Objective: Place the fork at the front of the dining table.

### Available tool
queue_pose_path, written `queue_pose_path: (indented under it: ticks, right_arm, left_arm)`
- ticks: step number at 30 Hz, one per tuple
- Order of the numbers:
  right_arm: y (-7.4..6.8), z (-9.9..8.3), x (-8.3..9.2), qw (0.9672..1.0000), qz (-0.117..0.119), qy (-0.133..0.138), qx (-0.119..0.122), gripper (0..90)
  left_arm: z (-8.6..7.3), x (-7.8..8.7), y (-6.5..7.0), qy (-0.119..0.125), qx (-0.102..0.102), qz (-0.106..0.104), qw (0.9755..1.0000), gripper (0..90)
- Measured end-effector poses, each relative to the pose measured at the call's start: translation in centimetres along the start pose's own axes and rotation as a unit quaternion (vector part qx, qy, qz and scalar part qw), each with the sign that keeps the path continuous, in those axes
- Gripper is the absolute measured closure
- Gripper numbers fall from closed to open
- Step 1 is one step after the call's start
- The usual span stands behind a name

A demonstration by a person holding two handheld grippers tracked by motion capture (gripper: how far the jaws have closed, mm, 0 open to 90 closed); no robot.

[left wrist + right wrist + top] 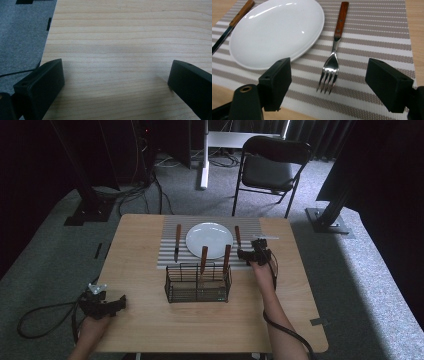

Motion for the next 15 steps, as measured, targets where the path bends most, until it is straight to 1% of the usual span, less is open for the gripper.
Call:
queue_pose_path:
  ticks: [2,5,8,10,15]
  right_arm:
    - [0.0,-0.2,0.3,1.0,0.004,0.001,0.002,20.5]
    - [0.0,-0.5,0.7,1.0,0.002,0.003,0.006,20.4]
    - [0.1,-0.8,1.1,1.0,0.004,0.005,0.004,20.4]
    - [0.1,-1.2,1.6,0.9999,0.004,0.007,0.009,20.2]
    - [0.4,-2.1,2.1,0.9999,0.003,0.003,0.014,19.6]
  left_arm:
    - [0.0,0.0,0.0,0.0,0.0,0.0,1.0,0.4]
    - [0.0,0.0,0.0,0.0,0.0,0.0,1.0,0.4]
    - [0.0,0.0,0.0,0.0,0.0,0.0,1.0,0.4]
    - [0.0,0.0,0.0,0.0,0.0,0.0,1.0,0.4]
    - [0.0,0.0,0.0,0.0,-0.001,0.0,1.0,0.4]
Point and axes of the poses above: each handheld gripper's, and its own axes: x roughly backward along the jaws, z roughly out of its top, y roughly to its right, the point moved 10 cm from there along -x, roughly forward along the jaws, and after that the axes turned 13 degrees about y, right-handed, at the moved point
